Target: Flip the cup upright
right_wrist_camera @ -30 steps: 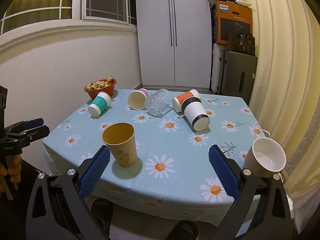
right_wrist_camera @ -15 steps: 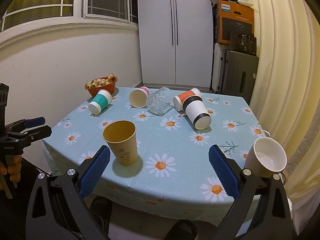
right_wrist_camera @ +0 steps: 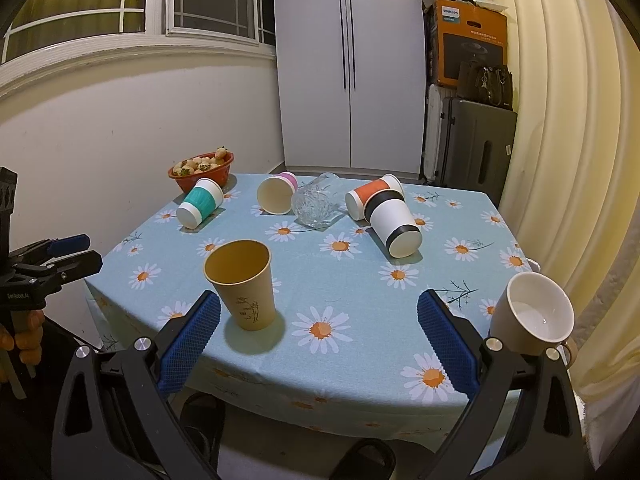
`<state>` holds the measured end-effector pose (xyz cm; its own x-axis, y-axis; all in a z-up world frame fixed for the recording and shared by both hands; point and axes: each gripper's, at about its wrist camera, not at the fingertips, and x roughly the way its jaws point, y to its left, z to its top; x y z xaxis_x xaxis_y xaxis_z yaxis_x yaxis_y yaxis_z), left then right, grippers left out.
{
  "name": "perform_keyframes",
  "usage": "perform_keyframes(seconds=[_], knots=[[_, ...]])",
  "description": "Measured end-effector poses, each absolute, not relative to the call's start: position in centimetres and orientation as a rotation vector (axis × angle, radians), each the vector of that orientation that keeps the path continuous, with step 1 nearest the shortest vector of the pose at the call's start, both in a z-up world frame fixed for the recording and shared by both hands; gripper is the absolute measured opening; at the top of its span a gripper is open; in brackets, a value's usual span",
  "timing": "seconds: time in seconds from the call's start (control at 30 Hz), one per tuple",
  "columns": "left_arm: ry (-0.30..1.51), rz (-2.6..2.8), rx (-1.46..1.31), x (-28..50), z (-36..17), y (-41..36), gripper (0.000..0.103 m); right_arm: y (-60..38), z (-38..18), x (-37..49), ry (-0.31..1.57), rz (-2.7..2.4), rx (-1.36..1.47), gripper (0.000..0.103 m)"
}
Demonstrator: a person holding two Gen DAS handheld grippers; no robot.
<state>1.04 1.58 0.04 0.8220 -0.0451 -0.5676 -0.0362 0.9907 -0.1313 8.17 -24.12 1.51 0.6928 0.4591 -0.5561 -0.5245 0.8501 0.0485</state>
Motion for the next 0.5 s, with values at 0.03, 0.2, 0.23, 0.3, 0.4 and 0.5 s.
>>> perform_keyframes(seconds=[0.03,0.2,0.23,0.3,0.4,0.5], knots=[[0.606,-0.006,-0.137,1.03,0.04,1.54,0.096,-24.07,1.48,8.17,0.589,0.553,-0.118,0.098],[0.611,-0.009,-0.134,1.06,0.0,1.46,0.096,-24.01,1.44,8.12,0.588,0.555,-0.12,0.098],[0.611,-0.009,-0.133,1.07,0.01,1.48,0.096,-23.99,1.46,8.13,0.588,0.554,-0.12,0.098],[0.611,-0.01,-0.135,1.06,-0.01,1.49,0.096,-24.0,1.46,8.14,0.588,0.555,-0.12,0.098],[0.61,-0.009,-0.136,1.07,-0.01,1.46,0.096,-23.96,1.44,8.13,0.589,0.554,-0.123,0.098],[0.613,-0.01,-0.135,1.06,-0.02,1.4,0.096,-23.91,1.4,8.14,0.591,0.552,-0.126,0.098]])
